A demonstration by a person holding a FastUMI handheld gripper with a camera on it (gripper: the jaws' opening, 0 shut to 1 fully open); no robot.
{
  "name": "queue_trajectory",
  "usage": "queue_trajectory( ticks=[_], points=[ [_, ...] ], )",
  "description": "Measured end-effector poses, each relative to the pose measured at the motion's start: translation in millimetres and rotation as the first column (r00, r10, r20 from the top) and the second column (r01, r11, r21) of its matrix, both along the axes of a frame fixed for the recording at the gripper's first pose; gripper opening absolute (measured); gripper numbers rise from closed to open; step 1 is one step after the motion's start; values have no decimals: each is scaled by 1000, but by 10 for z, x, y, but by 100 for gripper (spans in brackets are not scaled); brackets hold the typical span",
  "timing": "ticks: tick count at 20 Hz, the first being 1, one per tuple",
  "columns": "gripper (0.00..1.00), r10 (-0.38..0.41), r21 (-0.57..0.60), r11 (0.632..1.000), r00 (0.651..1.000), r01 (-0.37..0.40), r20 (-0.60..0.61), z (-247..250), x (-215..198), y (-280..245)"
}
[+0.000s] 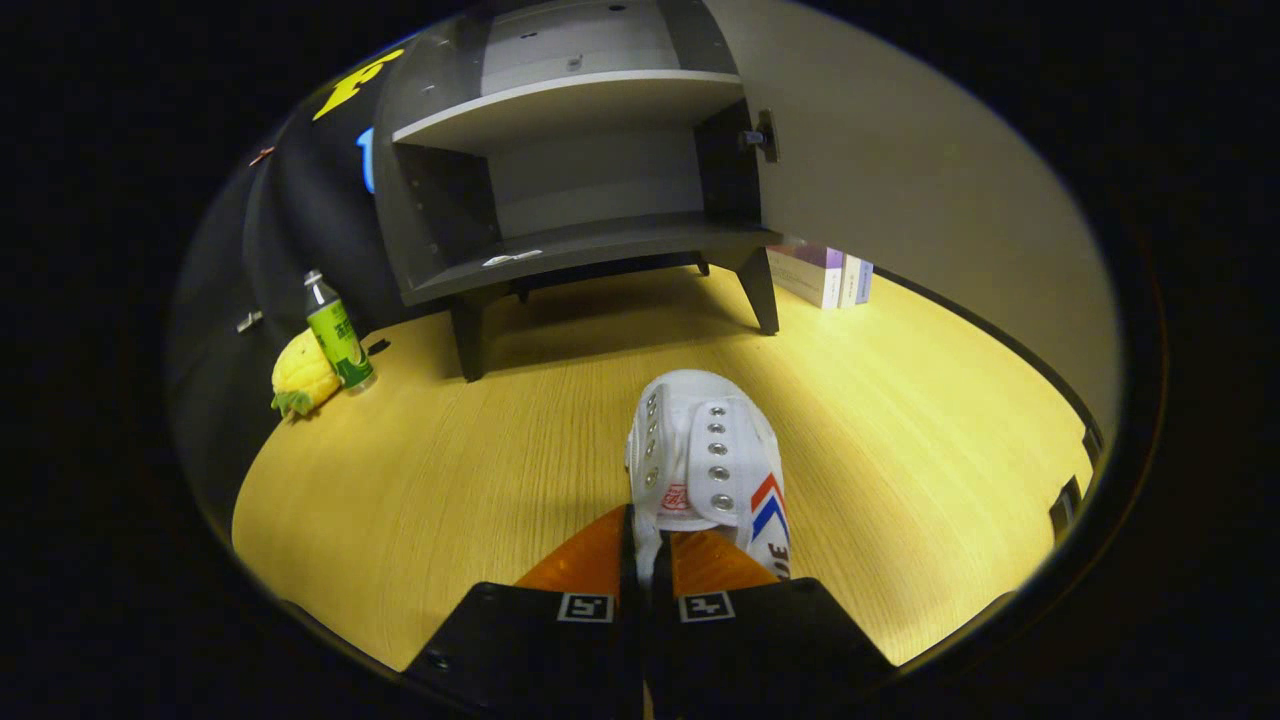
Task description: Open the shoe cabinet door, grab the shoes and put them into the shoe cabinet, then close the shoe cabinet door.
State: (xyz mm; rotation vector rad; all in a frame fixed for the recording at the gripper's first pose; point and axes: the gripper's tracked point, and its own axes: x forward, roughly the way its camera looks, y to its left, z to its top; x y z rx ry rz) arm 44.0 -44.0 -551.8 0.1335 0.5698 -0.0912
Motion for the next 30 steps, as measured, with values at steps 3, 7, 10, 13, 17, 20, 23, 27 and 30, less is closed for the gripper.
queue_trajectory(
  ticks=[3,7,10,13,17,20,23,27,30],
  points=[
    [5,58,-38,998,998,-58,7,49,39,-18],
    [5,94,-33,995,995,-93,26,272,-20,-2],
    [5,115,-39,993,992,-113,49,566,-79,-12],
    [5,113,-14,994,990,-112,79,1061,-110,1],
    [5,133,-30,991,983,-130,123,1842,-78,69],
    [5,149,-52,988,975,-142,167,2418,61,152],
    [5,170,-76,985,960,-157,223,2999,280,262],
    [5,175,-60,984,951,-165,253,3548,720,398],
    [5,186,-63,983,948,-175,258,3803,1094,457]
  ],
)
